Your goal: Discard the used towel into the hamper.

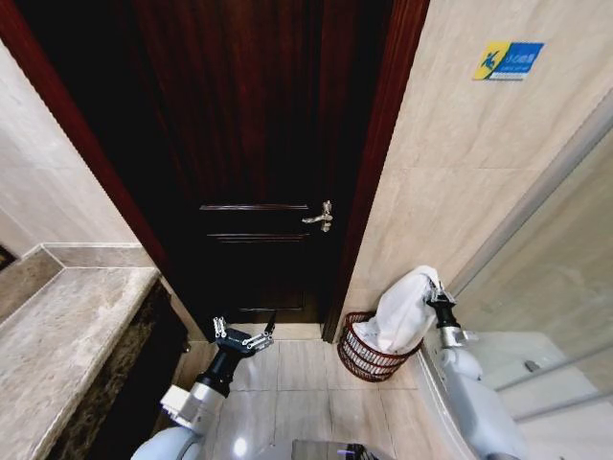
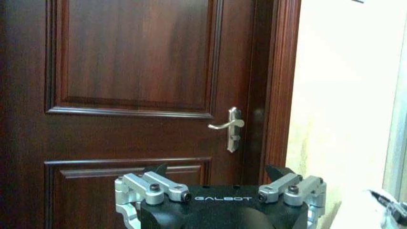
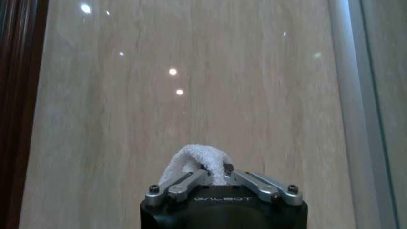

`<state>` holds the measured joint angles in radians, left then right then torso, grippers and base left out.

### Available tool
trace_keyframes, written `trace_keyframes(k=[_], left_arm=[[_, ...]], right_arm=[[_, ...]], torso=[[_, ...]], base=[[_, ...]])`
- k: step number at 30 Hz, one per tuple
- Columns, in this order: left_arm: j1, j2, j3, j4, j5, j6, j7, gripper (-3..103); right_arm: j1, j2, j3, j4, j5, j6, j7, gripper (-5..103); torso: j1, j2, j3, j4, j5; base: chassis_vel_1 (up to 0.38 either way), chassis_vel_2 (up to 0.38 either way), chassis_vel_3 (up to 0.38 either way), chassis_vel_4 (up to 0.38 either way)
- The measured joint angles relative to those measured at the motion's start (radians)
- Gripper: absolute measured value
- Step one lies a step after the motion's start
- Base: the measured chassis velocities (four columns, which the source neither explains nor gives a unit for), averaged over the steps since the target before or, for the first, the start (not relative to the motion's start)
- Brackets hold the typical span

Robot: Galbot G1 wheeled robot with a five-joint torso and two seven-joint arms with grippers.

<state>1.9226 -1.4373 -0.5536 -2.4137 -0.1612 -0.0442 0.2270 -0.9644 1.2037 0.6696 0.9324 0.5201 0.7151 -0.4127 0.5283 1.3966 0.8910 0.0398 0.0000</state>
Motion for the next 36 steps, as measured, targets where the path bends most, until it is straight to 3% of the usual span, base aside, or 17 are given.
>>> trace_keyframes(k=[30, 36], left_arm=[[0.000, 0.000, 0.000, 0.000, 0.000, 0.000, 0.000, 100], [0.000, 0.000, 0.000, 0.000, 0.000, 0.000, 0.000, 100]], right_arm=[[-0.003, 0.030, -0.003, -0.078, -0.060, -0.006, 0.004, 3], [-0.025, 0.028, -0.002, -0.112, -0.069, -0.037, 0.006, 3]], torso=[[0.000, 0.000, 0.000, 0.0000, -0.0002], [0.000, 0.000, 0.000, 0.0001, 0.0002]], base=[[0.000, 0.000, 0.000, 0.000], [-0.042, 0.037, 0.044, -0.035]])
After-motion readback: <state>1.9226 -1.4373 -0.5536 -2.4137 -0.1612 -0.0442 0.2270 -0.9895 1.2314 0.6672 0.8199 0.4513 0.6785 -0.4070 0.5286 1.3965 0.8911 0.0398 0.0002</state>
